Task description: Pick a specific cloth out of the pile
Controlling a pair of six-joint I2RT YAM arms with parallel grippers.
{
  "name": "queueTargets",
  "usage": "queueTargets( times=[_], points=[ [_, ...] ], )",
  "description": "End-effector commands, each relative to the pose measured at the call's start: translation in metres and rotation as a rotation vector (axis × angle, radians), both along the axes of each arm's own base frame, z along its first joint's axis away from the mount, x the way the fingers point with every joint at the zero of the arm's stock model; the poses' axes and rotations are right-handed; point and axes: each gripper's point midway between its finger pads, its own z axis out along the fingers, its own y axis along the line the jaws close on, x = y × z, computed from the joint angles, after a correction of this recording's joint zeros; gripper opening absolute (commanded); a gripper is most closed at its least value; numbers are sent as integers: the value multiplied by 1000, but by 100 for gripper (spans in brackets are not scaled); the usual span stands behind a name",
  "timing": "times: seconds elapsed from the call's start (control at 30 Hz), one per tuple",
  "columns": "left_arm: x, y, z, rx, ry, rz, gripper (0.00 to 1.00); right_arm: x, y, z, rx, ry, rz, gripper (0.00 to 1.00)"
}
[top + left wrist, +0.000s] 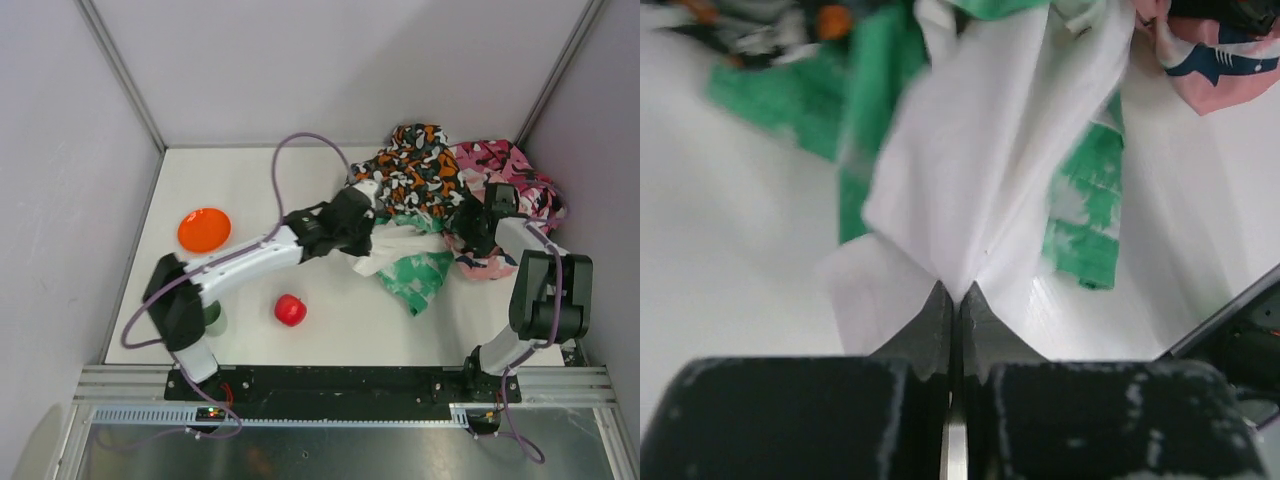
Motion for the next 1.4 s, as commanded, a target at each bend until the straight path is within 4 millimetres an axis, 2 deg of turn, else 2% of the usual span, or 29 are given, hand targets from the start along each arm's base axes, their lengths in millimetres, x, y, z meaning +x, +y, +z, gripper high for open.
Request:
queueTargets(
  times=[0.0,0.1,0.23,0.4,0.47,0.63,0.8,0.93,1.13,1.23,1.37],
  points=[
    [7,73,65,-67,-82,140,1,16,-71,-12,-189,26,-198,87],
    [14,112,91,-105,-137,226,1,13,-79,-21,-195,57,-214,86],
    [26,165,132,-114,-253,351,1,12,-87,-22,-227,66,-227,87],
    [35,241,197,-148,-409,563,1,7,-102,-18,-245,70,-261,87],
    [34,265,229,-164,-482,616,1,7,-107,-15,-249,65,-273,87],
    [26,308,304,-111,-661,728,1,4,-114,-14,-256,70,-293,87],
    [4,354,377,-85,-828,874,1,1,-120,-17,-254,82,-309,87],
    [-6,367,416,-84,-914,899,1,1,-119,-18,-249,85,-309,87],
    [9,362,440,-37,-965,883,1,-1,-121,-20,-253,94,-311,87],
    [24,350,444,-41,-973,847,1,1,-118,-19,-238,85,-298,87],
    [40,309,458,-148,-991,678,1,2,-115,-12,-233,68,-281,88]
  ],
)
